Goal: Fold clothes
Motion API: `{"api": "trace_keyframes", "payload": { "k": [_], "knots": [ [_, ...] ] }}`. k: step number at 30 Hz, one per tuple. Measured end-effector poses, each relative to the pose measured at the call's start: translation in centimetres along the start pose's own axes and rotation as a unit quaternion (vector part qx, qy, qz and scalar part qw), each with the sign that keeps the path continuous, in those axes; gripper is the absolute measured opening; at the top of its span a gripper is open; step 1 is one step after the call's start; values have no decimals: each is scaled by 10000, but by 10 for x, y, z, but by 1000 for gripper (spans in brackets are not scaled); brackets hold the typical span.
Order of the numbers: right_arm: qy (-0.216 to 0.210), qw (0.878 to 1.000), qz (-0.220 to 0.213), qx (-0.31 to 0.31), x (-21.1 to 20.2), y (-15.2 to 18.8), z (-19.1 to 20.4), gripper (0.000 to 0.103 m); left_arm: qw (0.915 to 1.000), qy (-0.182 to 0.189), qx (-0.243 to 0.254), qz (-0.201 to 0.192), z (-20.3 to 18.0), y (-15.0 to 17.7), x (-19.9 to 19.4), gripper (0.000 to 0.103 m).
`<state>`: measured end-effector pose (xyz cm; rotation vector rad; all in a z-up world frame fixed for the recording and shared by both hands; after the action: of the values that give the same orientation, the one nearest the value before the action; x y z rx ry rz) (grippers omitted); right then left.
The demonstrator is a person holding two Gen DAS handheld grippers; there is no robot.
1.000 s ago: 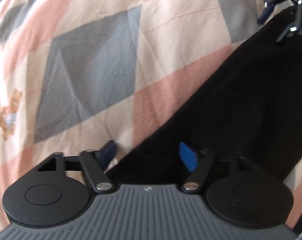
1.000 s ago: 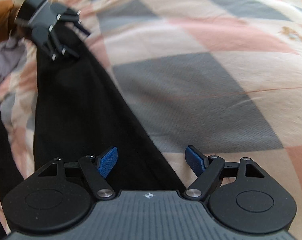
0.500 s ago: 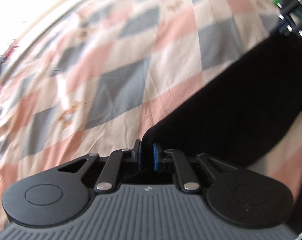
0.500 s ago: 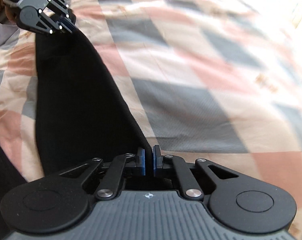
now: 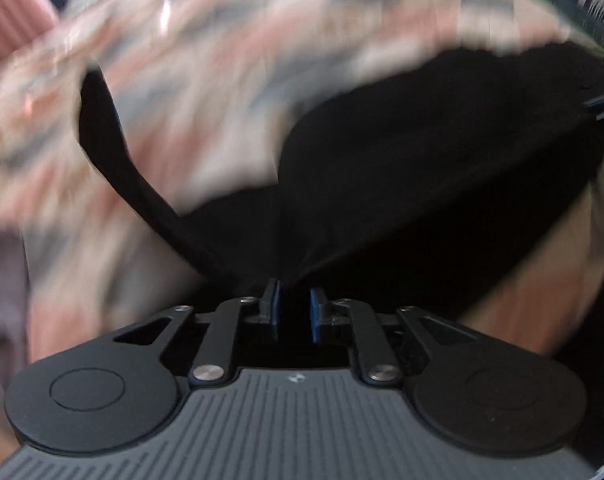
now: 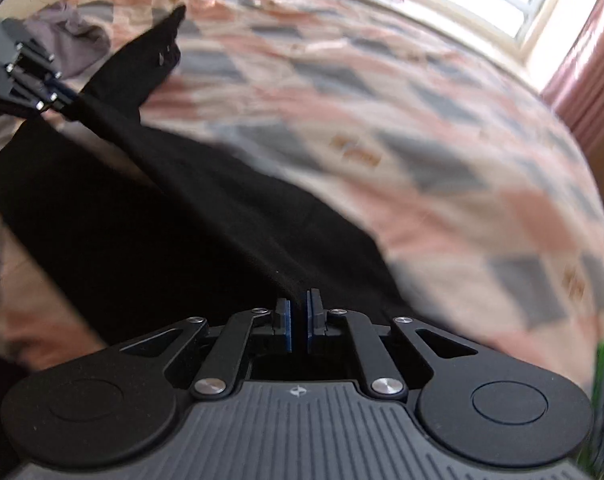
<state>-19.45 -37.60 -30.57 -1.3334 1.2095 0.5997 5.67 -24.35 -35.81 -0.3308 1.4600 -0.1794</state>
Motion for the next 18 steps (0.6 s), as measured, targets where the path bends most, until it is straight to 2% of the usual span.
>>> {"api": "trace_keyframes", "payload": {
  "k": [2, 3, 4, 5, 6, 7, 8, 9, 10, 11, 13, 15, 16, 18],
  "knots": [
    [-202, 9983, 482, 262, 9, 26, 23, 14, 9990, 136, -201, 362, -6, 21, 6, 10],
    [-320, 9956, 719, 512, 13, 37, 28, 20, 9982, 198, -302, 484, -8, 29, 6, 11],
    [-405, 9917, 913, 813, 16, 48, 31, 34, 9979, 260, -400, 428, -7, 29, 2, 12],
    [-427, 9868, 955, 1234, 15, 56, 26, 44, 9975, 323, -497, 372, -6, 30, -3, 12],
    [-435, 9803, 866, 1720, 10, 64, 18, 46, 9970, 382, -595, 316, -4, 30, -7, 16],
    [-431, 9702, 768, 2258, 5, 72, 7, 51, 9965, 357, -703, 263, -1, 27, -9, 17],
    [-398, 9536, 633, 2916, 0, 82, -8, 54, 9959, 331, -812, 210, 2, 24, -11, 17],
    [-347, 9304, 456, 3621, -5, 95, -25, 54, 9952, 280, -921, 174, 5, 20, -12, 16],
    [-295, 9000, 247, 4342, -9, 110, -43, 54, 9940, 267, -1054, 125, 8, 16, -13, 16],
    [-243, 8606, -7, 5087, -13, 129, -60, 53, 9924, 298, -1193, 58, 10, 12, -15, 16],
    [-154, 7688, -490, 6375, -20, 167, -92, 53, 9875, 342, -1538, 11, 12, 8, -17, 16],
    [-141, 6881, -867, 7203, -22, 201, -113, 53, 9802, 369, -1943, 44, 12, 9, -17, 20],
    [-154, 6556, -1011, 7481, -23, 214, -121, 53, 9760, 382, -2144, 60, 12, 9, -17, 21],
    [-213, 6289, -1131, 7689, -19, 227, -132, 53, 9662, 408, -2543, 93, 12, 9, -17, 22]
  ]
}}
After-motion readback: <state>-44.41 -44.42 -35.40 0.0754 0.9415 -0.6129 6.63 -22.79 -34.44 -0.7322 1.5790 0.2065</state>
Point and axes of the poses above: each gripper's, at about its wrist camera, not at the fingertips, and x roughly the way its jaws point, z to its left, y to its underside, the point moved 5 cm from there along x, roughly the way its jaws point, and after that the axes turned 8 degrees about -x, right-handed, at the moved point
